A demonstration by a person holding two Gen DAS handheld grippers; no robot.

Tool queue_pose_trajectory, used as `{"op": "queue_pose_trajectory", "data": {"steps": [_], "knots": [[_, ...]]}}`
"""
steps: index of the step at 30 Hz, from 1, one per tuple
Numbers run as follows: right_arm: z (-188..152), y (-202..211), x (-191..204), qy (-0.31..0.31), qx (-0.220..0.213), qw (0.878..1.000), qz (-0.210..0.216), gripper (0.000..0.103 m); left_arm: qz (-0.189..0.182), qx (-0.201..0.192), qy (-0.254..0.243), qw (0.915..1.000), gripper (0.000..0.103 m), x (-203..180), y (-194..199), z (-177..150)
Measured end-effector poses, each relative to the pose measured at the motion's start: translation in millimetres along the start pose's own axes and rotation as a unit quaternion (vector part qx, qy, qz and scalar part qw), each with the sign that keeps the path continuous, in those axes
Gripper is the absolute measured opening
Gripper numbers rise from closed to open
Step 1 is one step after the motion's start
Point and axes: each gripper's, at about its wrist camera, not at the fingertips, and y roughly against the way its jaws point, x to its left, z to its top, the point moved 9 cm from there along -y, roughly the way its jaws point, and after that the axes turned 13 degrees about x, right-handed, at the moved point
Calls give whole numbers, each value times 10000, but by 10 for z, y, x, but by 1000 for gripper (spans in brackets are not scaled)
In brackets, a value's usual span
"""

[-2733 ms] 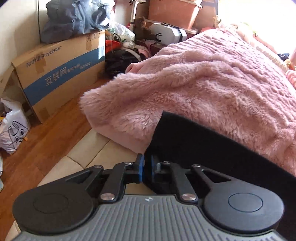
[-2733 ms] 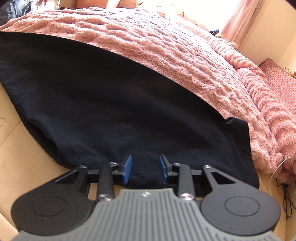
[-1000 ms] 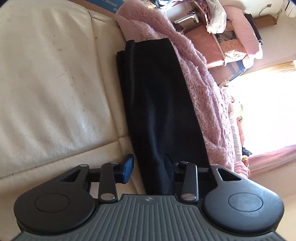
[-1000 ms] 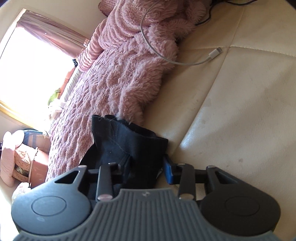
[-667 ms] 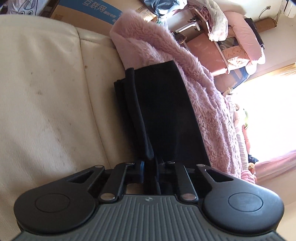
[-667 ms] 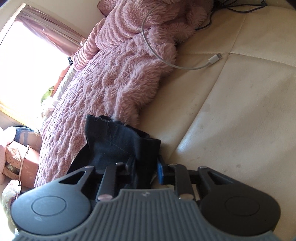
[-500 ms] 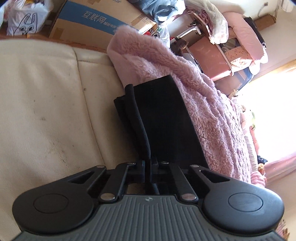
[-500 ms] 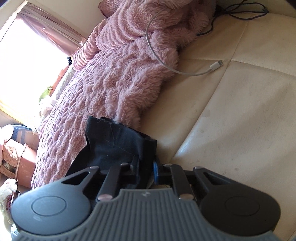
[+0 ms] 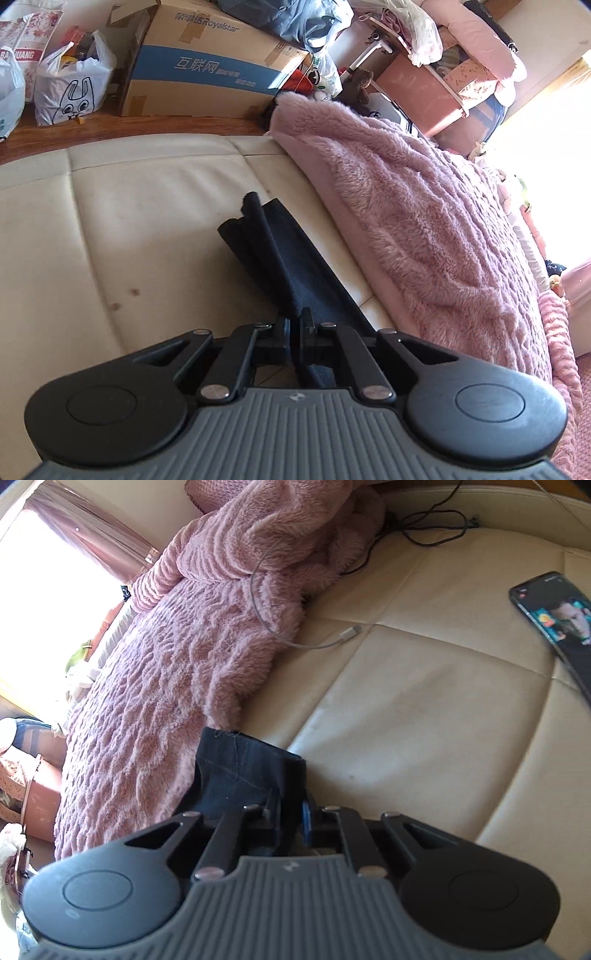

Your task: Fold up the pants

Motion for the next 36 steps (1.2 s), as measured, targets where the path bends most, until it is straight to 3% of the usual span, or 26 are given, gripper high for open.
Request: {"op": "queue_pose_trajectory", "data": {"steps": [5,8,11,14,19,22,27,33,35,36], "knots": [[-148,67,-281,270,349,9987,-256,7,88,308,134,9994,5,307,37,-108],[-149,66,-288,510,425,9955,-673,24,217,338,176,9990,10,348,22,-77],[-54,225,-124,1291,92,9833,-1282,32,141,341,267,9990,18,372,38,1],[11,275,203,1976,-5,9724,-1238,32,168,289,329,9989,26,424,50,66],[-51,-150,780,3023,134,9434,-1357,6,26,280,531,9982,28,494,-2,57],[-47,-495,995,3252,220,9352,-1387,0,-19,213,550,9983,28,504,-5,41],[98,-937,1098,3320,342,9287,-1619,0,-35,199,605,9980,28,537,-2,46],[278,-1159,1051,3062,334,9369,-1655,0,-221,120,734,9970,37,546,-15,43],[238,-1100,1099,3128,255,9336,-1730,0,-302,82,857,9958,36,561,-12,41],[193,-1054,1128,3188,202,9317,-1729,0,-334,55,874,9956,29,560,-7,40]]}}
